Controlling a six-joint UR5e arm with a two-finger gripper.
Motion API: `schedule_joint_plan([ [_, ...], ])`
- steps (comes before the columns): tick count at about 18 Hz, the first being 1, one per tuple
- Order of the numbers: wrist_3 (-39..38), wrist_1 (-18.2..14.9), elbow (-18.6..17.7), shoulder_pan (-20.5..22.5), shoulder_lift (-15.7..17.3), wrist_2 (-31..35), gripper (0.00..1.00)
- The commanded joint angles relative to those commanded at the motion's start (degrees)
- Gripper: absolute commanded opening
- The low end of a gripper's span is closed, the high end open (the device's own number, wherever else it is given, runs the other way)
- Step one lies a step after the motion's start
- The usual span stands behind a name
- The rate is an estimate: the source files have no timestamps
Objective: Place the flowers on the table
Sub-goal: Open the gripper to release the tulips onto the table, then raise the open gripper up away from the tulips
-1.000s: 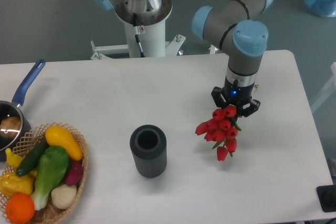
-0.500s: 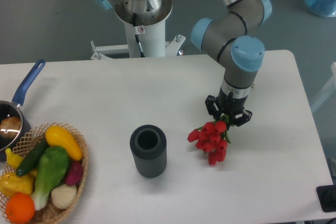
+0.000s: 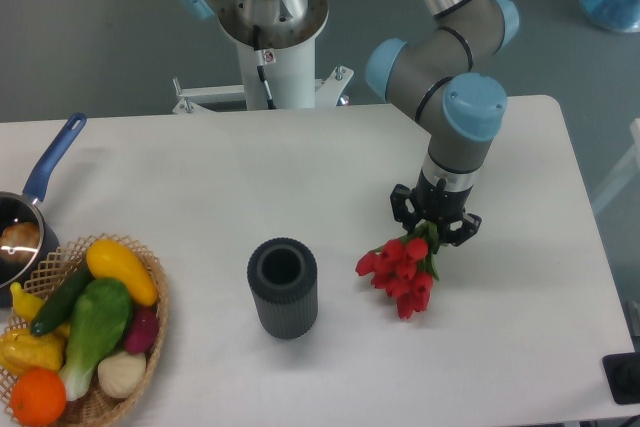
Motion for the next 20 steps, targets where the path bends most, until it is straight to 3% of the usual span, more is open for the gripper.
schedule_joint_plan([
  [5, -0.61, -0.09, -0.09, 0.18, 2.19, 0.70, 1.00],
  [11, -2.73, 0.17, 1.66, 2.20, 7.99, 0.52, 1.00],
  [20, 2.72, -0.35, 2.81, 3.69, 10.28, 0.70, 1.00],
])
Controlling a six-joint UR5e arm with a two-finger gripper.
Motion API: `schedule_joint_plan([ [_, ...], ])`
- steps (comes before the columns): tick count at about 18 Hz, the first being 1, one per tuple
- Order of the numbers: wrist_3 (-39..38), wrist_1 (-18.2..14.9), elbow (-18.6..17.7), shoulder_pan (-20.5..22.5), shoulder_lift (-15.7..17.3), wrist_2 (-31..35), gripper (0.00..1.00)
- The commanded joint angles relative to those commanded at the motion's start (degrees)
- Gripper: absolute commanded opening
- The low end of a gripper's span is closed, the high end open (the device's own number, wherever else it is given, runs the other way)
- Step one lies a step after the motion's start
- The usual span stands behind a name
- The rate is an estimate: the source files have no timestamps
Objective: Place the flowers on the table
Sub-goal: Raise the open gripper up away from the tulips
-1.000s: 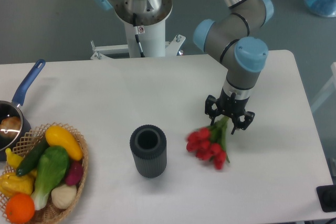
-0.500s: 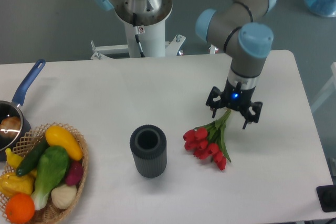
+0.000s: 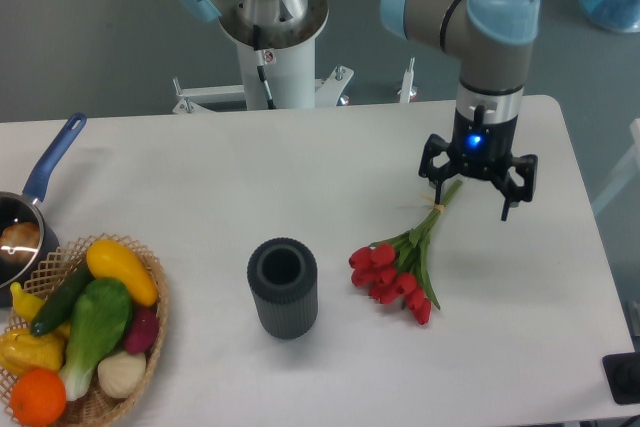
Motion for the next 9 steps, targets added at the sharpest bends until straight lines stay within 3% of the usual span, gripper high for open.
schedule_joint_plan([
  [9, 0.00, 0.09, 0.00, 0.26, 0.70, -0.09, 1.00],
])
